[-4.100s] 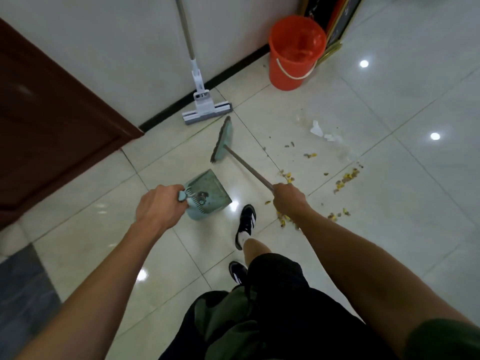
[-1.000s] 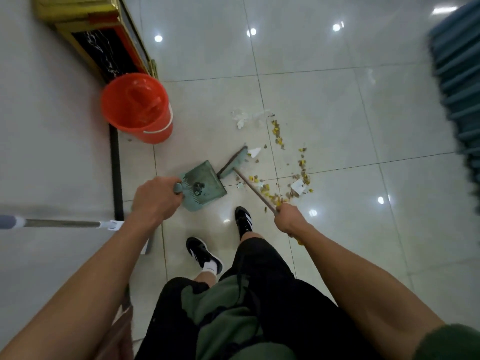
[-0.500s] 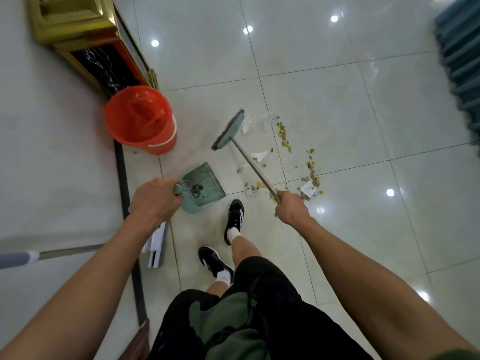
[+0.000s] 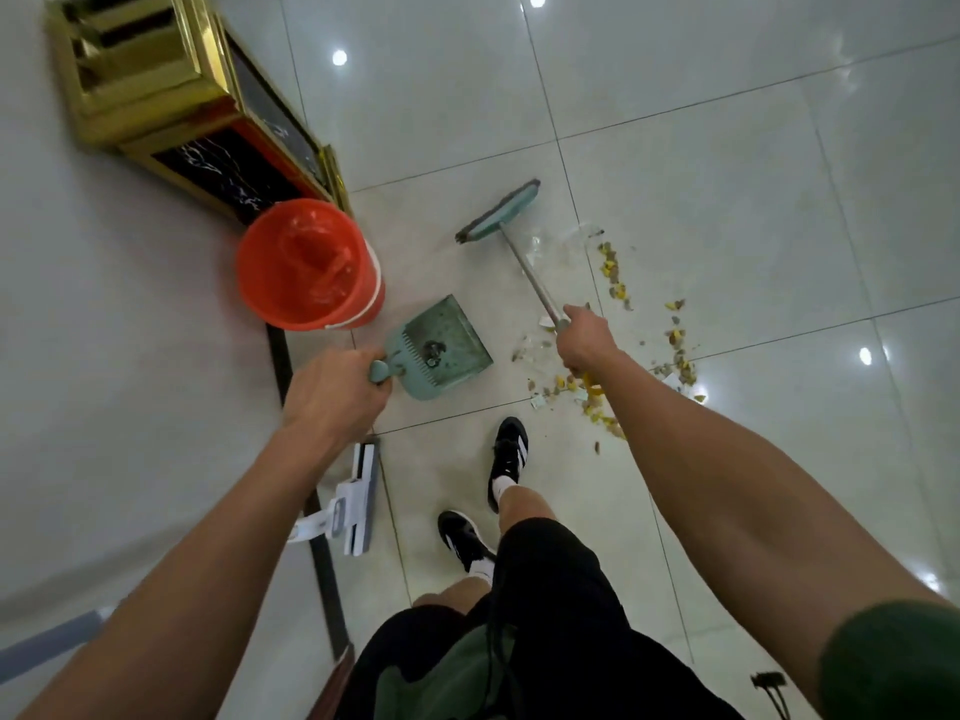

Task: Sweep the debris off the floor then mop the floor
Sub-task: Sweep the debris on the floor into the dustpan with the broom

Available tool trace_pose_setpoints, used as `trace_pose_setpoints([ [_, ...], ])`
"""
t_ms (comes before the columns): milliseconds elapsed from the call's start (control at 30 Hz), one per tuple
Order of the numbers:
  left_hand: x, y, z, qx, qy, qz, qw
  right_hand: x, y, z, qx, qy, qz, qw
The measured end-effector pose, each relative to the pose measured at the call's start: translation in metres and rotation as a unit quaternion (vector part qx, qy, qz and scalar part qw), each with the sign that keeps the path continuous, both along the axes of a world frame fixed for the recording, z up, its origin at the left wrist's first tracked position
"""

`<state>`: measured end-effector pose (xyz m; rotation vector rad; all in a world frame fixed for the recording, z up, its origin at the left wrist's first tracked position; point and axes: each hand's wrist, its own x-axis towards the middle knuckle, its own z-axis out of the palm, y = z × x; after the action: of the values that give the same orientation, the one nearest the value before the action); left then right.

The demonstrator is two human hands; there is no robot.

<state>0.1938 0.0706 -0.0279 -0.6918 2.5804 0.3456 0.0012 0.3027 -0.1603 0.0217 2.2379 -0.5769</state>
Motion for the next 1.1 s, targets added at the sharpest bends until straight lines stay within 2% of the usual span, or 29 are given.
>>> trace_pose_setpoints([
  [200,-0.021,-0.007,-0.011,-0.009,0.014,-0.039,0.999,0.004,0.013,-0.003,0.090,-0.066,-0.009,0.994],
  [400,-0.032,-0.006,-0.016,-0.014,0.026,-0.117,0.993,0.073,0.049,0.001,0.115,-0.085,0.000,0.990],
  [567,-0.024,-0.002,-0.014,-0.008,0.019,-0.161,0.987,0.143,0.071,0.016,0.124,-0.100,-0.043,0.986],
  [733,-0.010,0.000,-0.007,-0.002,0.016,-0.207,0.978,0.201,0.079,0.029,0.108,-0.102,-0.112,0.983],
  [933,0.003,-0.006,-0.003,0.004,0.029,-0.229,0.973,0.230,0.081,0.040,0.037,-0.057,-0.210,0.975],
  [1100,-0.003,-0.015,0.001,0.023,0.027,-0.215,0.976,0.229,0.084,0.034,0.023,-0.035,-0.221,0.974],
])
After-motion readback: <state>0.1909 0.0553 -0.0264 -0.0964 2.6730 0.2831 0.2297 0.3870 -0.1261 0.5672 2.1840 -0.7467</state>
